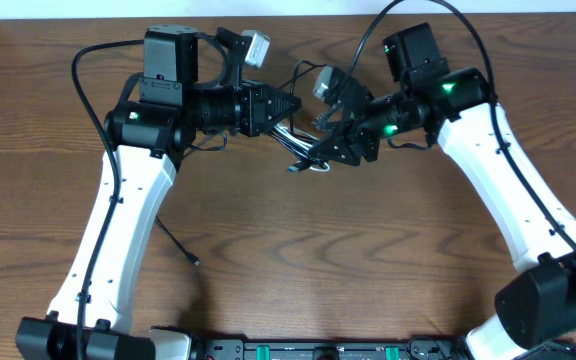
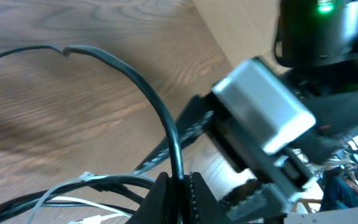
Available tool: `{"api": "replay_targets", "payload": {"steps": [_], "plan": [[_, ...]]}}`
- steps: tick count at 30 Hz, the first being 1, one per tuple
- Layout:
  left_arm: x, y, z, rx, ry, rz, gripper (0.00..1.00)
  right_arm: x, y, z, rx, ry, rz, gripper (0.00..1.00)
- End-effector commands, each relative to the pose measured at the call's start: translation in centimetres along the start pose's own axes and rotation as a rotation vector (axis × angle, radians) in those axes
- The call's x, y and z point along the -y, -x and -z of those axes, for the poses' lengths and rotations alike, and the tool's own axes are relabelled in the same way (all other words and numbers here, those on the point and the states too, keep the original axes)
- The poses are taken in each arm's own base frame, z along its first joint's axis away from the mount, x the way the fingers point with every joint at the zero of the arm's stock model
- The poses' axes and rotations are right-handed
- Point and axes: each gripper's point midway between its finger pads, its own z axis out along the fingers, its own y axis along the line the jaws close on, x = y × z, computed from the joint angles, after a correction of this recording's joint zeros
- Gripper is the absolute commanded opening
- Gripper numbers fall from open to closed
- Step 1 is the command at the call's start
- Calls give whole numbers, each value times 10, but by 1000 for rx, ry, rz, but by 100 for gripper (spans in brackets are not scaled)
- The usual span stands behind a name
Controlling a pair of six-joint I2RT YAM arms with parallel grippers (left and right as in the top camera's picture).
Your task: Untangle cables
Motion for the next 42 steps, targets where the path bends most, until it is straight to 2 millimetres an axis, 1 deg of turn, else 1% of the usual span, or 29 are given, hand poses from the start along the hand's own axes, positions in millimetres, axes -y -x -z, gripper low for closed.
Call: {"api": "replay_targets", "payload": {"steps": [1,4,7,11,14,15,17,18,19,22,24,25,27,30,33,39,42], "plan": [[11,1,1,-4,-59,3,7,8,-5,-11,-4,22,7,55],[11,1,1,-4,-59,2,7,10,-5,-13,-4,23,6,52],[11,1,1,-4,-59,3,7,6,-2,-13,16,47,8,47],[11,1,1,-4,-59,2,7,-1,3,-13,43,90,4,36],[11,1,1,-4,-59,2,7,-5,3,-12,48,108,-5,19],[10,1,1,-3,-54,3,7,-6,3,-12,52,117,-8,15],[5,2,1,3,-22,19,7,-10,4,-12,60,135,-14,6],[0,3,1,8,5,33,7,-10,4,-11,60,136,-22,3],[-7,4,1,16,44,54,7,-9,4,-11,57,133,-37,1],[-34,7,5,48,198,130,7,-2,4,-8,62,113,-104,1],[-64,5,14,79,379,196,7,21,4,6,62,11,-229,1],[-75,4,18,89,444,218,7,30,3,14,66,-40,-273,1],[-92,1,28,107,554,257,7,37,6,30,89,-94,-302,1],[-108,-3,39,118,671,272,7,37,16,55,139,-144,-310,1],[-116,-5,45,120,726,277,7,35,24,75,167,-219,-324,1],[-117,-6,47,119,738,278,7,36,29,114,200,-427,-383,1],[-117,-7,47,115,738,281,7,31,32,124,215,-466,-395,1]]}}
